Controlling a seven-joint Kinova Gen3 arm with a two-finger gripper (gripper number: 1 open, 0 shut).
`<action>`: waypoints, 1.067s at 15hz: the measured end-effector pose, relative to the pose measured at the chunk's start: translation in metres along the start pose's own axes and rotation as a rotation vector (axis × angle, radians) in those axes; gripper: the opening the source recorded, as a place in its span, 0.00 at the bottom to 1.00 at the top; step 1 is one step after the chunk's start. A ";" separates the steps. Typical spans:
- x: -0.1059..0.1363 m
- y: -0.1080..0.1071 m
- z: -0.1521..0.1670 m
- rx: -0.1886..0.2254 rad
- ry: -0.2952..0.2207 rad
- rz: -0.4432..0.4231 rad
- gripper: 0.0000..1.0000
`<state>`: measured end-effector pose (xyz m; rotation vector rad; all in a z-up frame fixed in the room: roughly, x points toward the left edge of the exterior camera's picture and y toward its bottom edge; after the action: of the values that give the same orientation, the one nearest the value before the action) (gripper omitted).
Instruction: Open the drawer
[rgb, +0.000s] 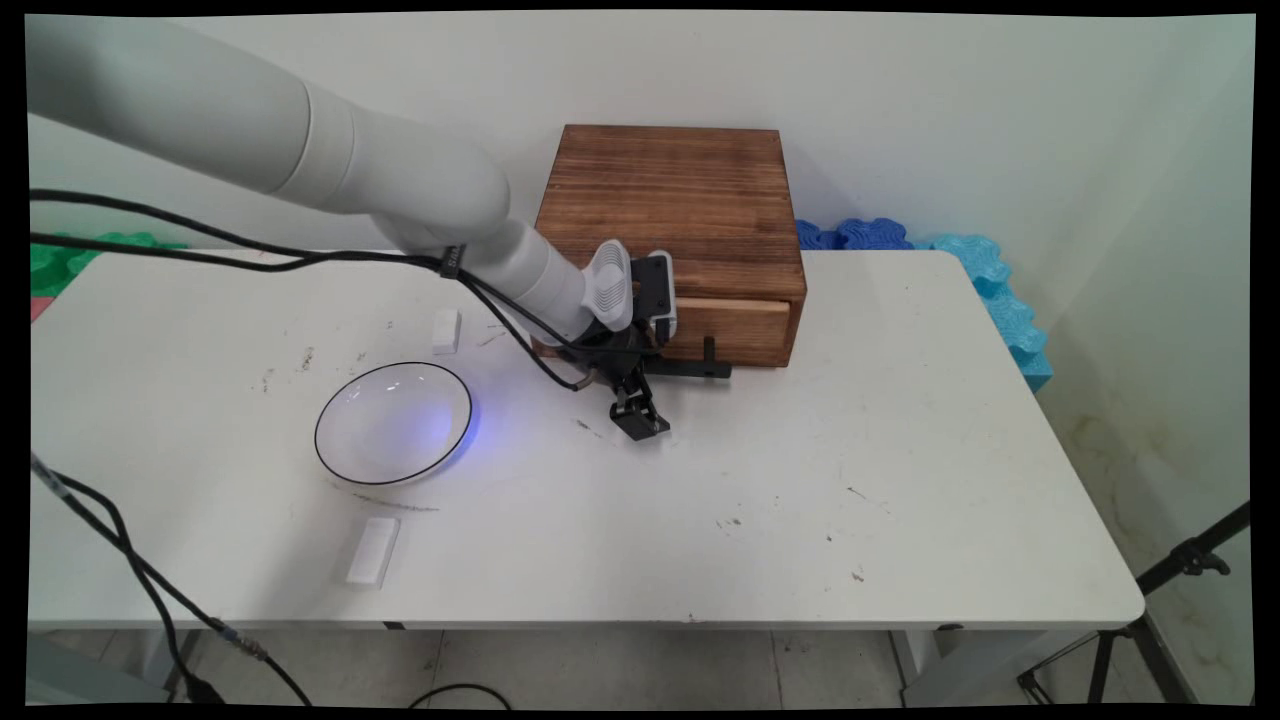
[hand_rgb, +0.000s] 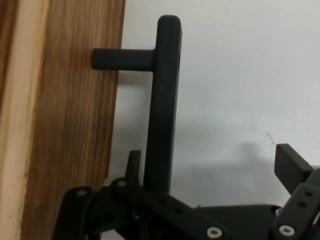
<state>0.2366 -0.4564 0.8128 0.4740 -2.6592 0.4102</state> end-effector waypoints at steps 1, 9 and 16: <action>0.000 0.001 0.000 -0.002 -0.001 -0.001 1.00; -0.001 0.022 -0.004 -0.023 -0.001 -0.002 1.00; -0.004 0.054 -0.016 -0.050 0.006 0.003 1.00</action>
<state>0.2249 -0.4014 0.8139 0.4521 -2.6581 0.3444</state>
